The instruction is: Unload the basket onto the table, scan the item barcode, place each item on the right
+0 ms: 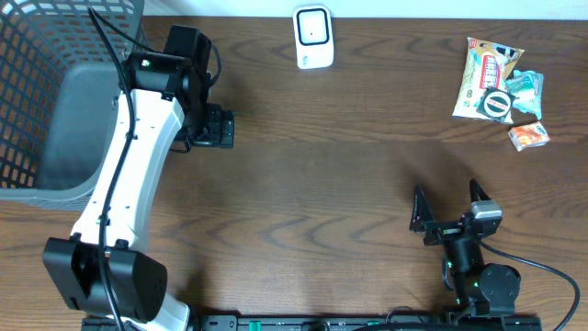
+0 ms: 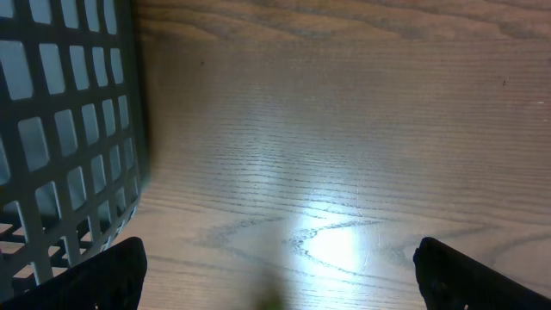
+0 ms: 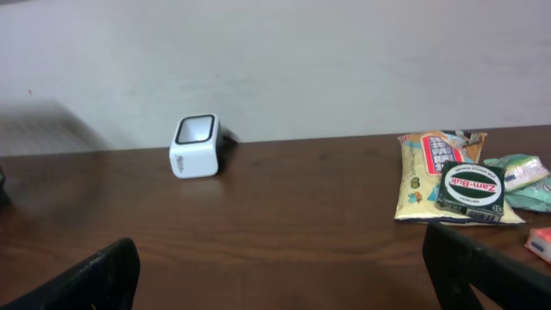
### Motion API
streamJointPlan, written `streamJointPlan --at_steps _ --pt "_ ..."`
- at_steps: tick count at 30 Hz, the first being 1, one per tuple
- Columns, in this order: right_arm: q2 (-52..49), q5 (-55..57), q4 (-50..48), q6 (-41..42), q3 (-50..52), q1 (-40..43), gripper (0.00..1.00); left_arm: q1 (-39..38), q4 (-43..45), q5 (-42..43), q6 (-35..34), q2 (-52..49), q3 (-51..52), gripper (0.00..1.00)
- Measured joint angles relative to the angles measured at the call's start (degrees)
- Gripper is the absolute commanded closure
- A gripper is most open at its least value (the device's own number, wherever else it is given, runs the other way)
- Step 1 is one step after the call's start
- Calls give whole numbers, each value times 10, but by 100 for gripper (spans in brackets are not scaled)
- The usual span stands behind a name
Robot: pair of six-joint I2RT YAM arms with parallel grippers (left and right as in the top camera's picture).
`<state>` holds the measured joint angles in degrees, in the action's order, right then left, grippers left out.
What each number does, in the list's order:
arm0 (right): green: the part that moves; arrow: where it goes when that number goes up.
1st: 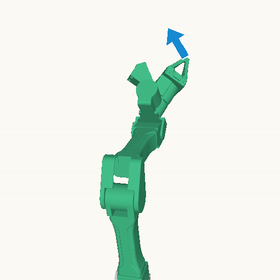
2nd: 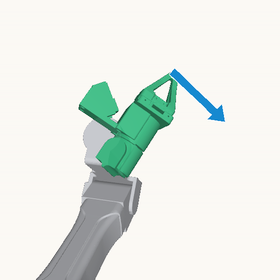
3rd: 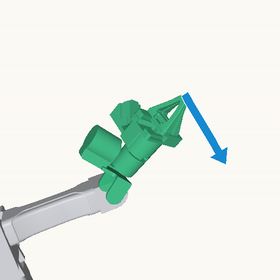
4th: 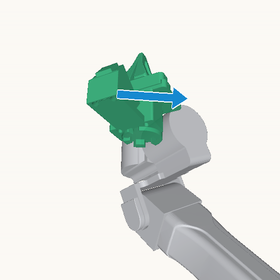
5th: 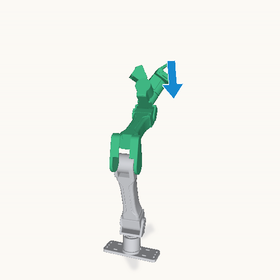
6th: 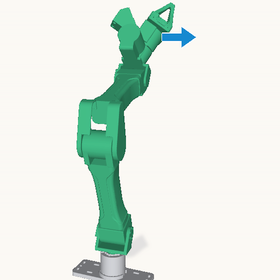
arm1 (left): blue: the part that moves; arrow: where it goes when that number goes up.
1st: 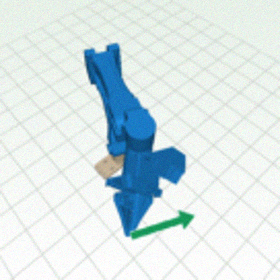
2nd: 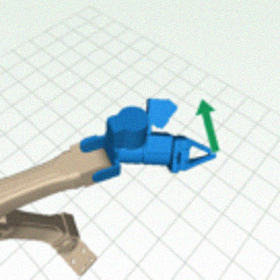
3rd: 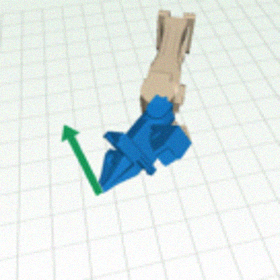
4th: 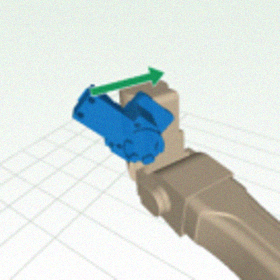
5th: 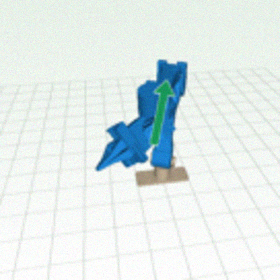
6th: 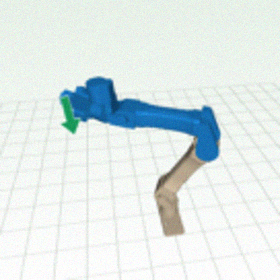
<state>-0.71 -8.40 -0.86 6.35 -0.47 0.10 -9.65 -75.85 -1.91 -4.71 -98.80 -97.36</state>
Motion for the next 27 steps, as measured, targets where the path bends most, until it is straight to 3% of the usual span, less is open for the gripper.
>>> streamJointPlan --at_steps 7,27 --pt "0 -3 42 -15 1 0 1 0 0 0 0 0 0 2" --pt "0 23 46 -25 1 -6 1 0 0 0 0 0 0 2"
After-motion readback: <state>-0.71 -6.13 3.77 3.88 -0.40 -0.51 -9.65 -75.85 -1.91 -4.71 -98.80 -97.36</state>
